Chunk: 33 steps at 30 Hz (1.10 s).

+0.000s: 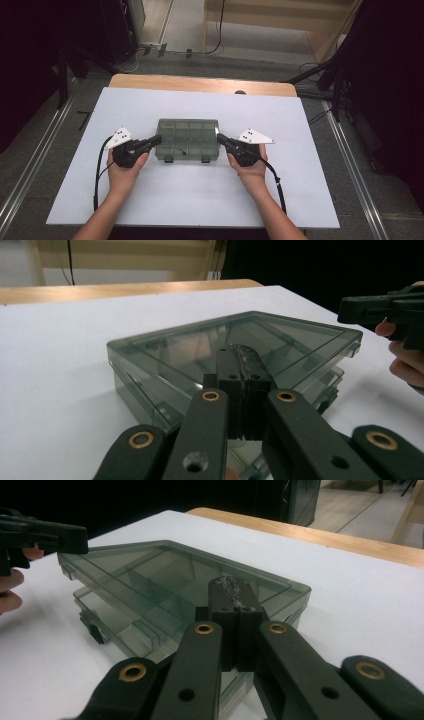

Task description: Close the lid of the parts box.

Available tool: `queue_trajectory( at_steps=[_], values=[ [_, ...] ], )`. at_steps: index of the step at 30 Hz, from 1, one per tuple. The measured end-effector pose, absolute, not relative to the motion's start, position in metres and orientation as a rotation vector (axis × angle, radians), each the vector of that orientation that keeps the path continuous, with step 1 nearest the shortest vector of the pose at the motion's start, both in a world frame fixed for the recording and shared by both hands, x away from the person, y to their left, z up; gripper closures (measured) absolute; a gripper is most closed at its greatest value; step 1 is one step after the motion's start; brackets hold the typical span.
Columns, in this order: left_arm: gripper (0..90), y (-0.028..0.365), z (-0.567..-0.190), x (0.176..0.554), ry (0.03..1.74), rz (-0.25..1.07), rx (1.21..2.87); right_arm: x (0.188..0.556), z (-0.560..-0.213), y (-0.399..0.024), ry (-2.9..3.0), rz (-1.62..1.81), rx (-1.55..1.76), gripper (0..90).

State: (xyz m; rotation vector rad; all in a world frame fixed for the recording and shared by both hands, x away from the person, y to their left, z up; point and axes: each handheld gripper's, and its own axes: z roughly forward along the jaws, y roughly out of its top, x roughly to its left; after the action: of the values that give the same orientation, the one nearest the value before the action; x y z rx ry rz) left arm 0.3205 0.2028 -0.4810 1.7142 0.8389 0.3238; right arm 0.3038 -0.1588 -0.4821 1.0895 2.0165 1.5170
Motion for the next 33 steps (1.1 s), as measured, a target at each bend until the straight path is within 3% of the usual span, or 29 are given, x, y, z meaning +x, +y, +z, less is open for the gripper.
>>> queue_trajectory(
  at_steps=[33],
  values=[
    [90.0,0.197,-0.501,0.306,0.932,0.359,1.755,0.284,-0.511,-0.145,2.027,1.356,1.092,90.0]
  ],
)
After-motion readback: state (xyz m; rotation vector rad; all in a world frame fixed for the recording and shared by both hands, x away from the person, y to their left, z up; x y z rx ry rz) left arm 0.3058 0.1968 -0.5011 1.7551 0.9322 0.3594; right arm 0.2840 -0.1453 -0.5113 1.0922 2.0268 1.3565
